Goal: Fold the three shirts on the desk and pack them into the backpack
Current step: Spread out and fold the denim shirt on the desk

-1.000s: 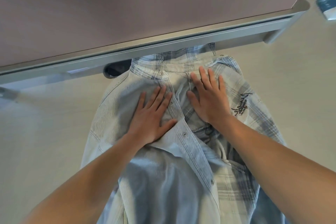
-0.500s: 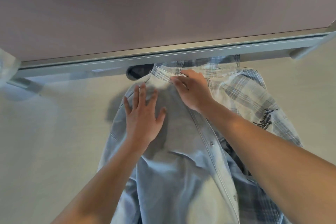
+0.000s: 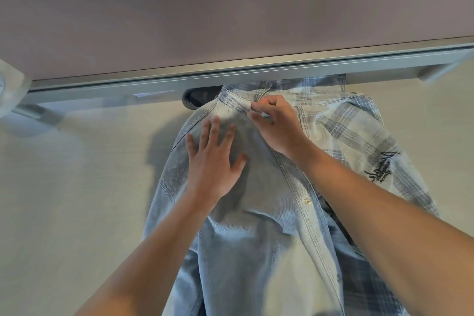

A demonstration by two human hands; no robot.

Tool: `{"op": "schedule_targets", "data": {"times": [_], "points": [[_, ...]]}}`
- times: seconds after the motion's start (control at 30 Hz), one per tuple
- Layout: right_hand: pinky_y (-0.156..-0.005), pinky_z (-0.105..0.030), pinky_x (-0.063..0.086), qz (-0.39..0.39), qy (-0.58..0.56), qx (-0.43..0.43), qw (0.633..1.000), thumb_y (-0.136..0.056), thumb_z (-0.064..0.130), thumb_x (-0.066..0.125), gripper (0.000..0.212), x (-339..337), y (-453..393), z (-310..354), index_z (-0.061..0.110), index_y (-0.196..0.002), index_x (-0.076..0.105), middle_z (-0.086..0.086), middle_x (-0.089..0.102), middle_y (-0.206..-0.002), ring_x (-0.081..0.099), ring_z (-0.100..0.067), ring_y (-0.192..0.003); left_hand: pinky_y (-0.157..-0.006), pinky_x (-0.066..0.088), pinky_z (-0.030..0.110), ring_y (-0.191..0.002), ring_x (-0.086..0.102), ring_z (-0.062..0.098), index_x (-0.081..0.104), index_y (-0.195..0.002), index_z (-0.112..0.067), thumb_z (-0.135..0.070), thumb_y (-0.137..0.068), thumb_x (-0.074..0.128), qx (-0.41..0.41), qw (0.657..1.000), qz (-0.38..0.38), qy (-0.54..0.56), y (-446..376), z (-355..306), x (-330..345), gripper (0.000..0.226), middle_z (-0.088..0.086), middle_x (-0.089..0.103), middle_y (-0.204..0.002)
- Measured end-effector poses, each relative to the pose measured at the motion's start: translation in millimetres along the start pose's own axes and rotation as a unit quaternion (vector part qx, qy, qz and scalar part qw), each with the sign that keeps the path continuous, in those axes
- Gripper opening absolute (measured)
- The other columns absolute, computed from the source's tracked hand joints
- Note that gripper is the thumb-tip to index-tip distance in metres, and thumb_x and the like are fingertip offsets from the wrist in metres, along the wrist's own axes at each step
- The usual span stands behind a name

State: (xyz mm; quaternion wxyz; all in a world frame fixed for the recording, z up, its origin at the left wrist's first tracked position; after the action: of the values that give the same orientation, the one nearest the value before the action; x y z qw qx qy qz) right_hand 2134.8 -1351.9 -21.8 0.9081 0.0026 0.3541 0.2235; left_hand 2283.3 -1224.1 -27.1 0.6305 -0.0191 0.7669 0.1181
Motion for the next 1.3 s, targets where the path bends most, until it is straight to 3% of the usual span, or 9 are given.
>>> {"op": "schedule_targets", "data": {"times": [0.13, 0.33, 0.47, 0.6, 0.73, 0.97, 1.07, 1.17, 1.3], "points": [[-0.106, -0.042, 0.042, 0.020, 0.004, -0.004, 1.000, -0.098, 0.056, 0.055, 0.043, 0.6, -5.7, 11.6, 0.032, -0.129, 0.073, 0.008, 0.056, -0.118, 0.054, -0.018, -0.119, -0.125, 0.002, 0.063, -0.161, 0.000, 0.029, 0.034, -0.161, -0.028, -0.068, -0.093, 0.023, -0.031, 0.999, -0.016, -0.004, 0.6, 7.0, 3.3, 0.079, 0.010, 0.007, -0.174], [-0.091, -0.044, 0.050, -0.014, 0.024, -0.019, 0.999, -0.099, 0.041, 0.060, 0.040, 7.4, -2.4, 13.7, 0.019, -0.130, 0.072, 0.001, 0.051, -0.107, 0.054, -0.022, -0.101, -0.125, 0.006, 0.065, -0.160, -0.001, 0.028, 0.030, -0.162, -0.029, -0.066, -0.096, 0.020, -0.055, 0.998, -0.010, -0.011, 7.3, 23.7, 2.1, 0.076, 0.009, 0.005, -0.173], [-0.107, -0.042, 0.042, -0.067, 0.030, 0.003, 0.997, -0.094, 0.033, 0.067, 0.047, -4.7, 5.2, 4.8, 0.015, -0.137, 0.068, -0.005, 0.056, -0.129, 0.052, -0.027, -0.121, -0.125, 0.005, 0.064, -0.161, -0.001, 0.025, 0.032, -0.160, -0.034, -0.059, -0.101, 0.032, -0.033, 0.999, -0.042, -0.001, 7.5, 14.8, -0.9, 0.064, 0.005, 0.003, -0.174], [-0.097, -0.051, 0.047, -0.059, 0.182, -0.009, 0.981, -0.092, 0.036, 0.059, 0.026, -8.3, 8.4, -10.4, 0.014, -0.104, 0.064, -0.018, 0.055, -0.137, 0.053, -0.042, -0.118, -0.126, 0.003, 0.061, -0.161, -0.004, 0.026, 0.029, -0.162, -0.032, -0.062, -0.099, 0.022, -0.020, 1.000, -0.009, -0.012, 1.1, 2.3, 7.8, 0.070, 0.008, 0.002, -0.174], [-0.116, -0.058, 0.036, -0.045, 0.266, -0.036, 0.962, -0.099, 0.034, 0.060, 0.053, -1.5, 21.9, -14.2, 0.014, -0.147, 0.053, -0.031, 0.028, -0.163, 0.036, -0.050, -0.145, -0.126, -0.001, 0.060, -0.161, -0.005, 0.026, 0.024, -0.163, -0.030, -0.064, -0.102, 0.021, -0.024, 1.000, 0.011, -0.018, 2.8, 6.7, 14.3, 0.070, 0.010, 0.000, -0.174], [-0.131, -0.049, 0.001, 0.017, 0.310, -0.055, 0.949, -0.108, 0.042, 0.039, 0.060, 9.2, 66.7, -2.2, 0.017, -0.162, 0.032, -0.011, 0.009, -0.175, 0.000, -0.029, -0.162, -0.126, 0.013, 0.058, -0.159, 0.013, 0.028, 0.027, -0.163, -0.025, -0.060, -0.100, 0.015, -0.081, 0.996, -0.021, 0.044, 41.0, 11.8, -2.8, 0.073, 0.008, 0.018, -0.172], [-0.130, -0.050, 0.009, 0.018, 0.325, -0.087, 0.942, -0.109, 0.044, 0.031, 0.062, 22.9, 101.4, 12.3, 0.013, -0.162, 0.031, -0.012, 0.017, -0.173, 0.010, -0.030, -0.161, -0.127, 0.013, 0.055, -0.159, 0.012, 0.028, 0.023, -0.164, -0.025, -0.056, -0.102, 0.017, -0.136, 0.985, -0.030, 0.100, 76.4, 17.5, -1.6, 0.069, 0.008, 0.017, -0.172], [-0.127, -0.054, 0.021, 0.003, 0.326, -0.126, 0.937, -0.107, 0.043, 0.032, 0.062, 55.0, 128.3, 25.7, 0.011, -0.159, 0.038, -0.016, 0.025, -0.170, 0.022, -0.033, -0.159, -0.127, 0.010, 0.057, -0.161, 0.002, 0.027, 0.021, -0.165, -0.025, -0.053, -0.106, 0.017, -0.129, 0.988, -0.028, 0.078, 107.8, 20.1, 12.4, 0.065, 0.008, 0.009, -0.174], [-0.127, -0.057, 0.016, 0.013, 0.319, -0.080, 0.944, -0.109, 0.046, 0.029, 0.061, 83.7, 148.2, 18.7, 0.018, -0.163, 0.032, -0.011, 0.020, -0.173, 0.015, -0.029, -0.161, -0.128, 0.007, 0.057, -0.161, -0.002, 0.026, 0.016, -0.166, -0.027, -0.054, -0.107, 0.011, -0.151, 0.985, -0.035, 0.078, 131.7, 27.6, 23.3, 0.065, 0.006, 0.002, -0.175]]}}
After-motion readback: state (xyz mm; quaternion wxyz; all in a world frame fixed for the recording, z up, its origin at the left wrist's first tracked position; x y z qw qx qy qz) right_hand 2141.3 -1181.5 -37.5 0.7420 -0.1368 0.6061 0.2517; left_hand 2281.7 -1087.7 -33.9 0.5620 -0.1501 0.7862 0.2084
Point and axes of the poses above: each hand's wrist, its own y-axis away from the middle knuckle, its own x-axis out of the palm, z = x × y, the point moved 2 cm from there along -y, towards the middle knuckle
